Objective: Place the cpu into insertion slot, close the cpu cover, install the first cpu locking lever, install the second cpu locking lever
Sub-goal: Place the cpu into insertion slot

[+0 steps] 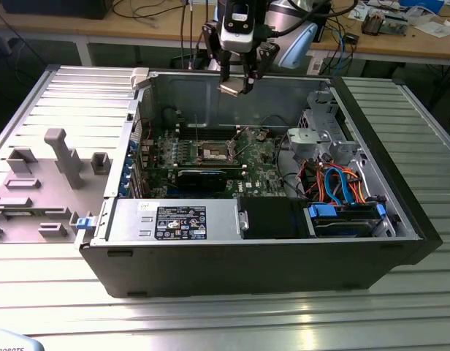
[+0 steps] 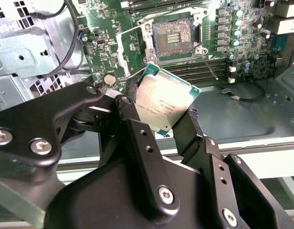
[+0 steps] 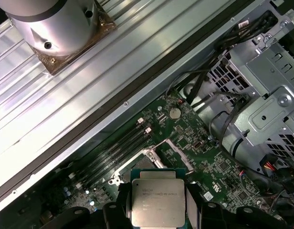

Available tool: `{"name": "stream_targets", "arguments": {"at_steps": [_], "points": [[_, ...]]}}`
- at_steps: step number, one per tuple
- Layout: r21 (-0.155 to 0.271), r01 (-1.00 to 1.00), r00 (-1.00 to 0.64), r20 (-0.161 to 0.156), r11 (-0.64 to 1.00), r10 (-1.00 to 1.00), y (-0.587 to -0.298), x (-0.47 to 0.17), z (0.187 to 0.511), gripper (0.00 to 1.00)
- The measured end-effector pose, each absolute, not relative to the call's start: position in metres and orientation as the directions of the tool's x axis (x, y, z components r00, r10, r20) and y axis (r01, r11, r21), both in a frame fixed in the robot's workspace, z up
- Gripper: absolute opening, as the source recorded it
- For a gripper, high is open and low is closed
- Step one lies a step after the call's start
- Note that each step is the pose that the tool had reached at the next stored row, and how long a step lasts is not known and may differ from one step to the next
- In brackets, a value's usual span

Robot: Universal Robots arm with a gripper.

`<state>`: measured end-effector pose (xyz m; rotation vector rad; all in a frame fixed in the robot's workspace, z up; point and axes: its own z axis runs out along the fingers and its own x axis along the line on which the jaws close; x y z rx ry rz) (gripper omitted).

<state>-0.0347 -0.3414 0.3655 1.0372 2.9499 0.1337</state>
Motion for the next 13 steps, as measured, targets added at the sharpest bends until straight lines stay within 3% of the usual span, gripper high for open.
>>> {"name": "stream_targets", "arguments": {"at_steps": [13], "points": [[0.084,0.625,-0.780,0.017,0.776,0.626,-0.3414,-0.0408,0.3656,0.54]]}}
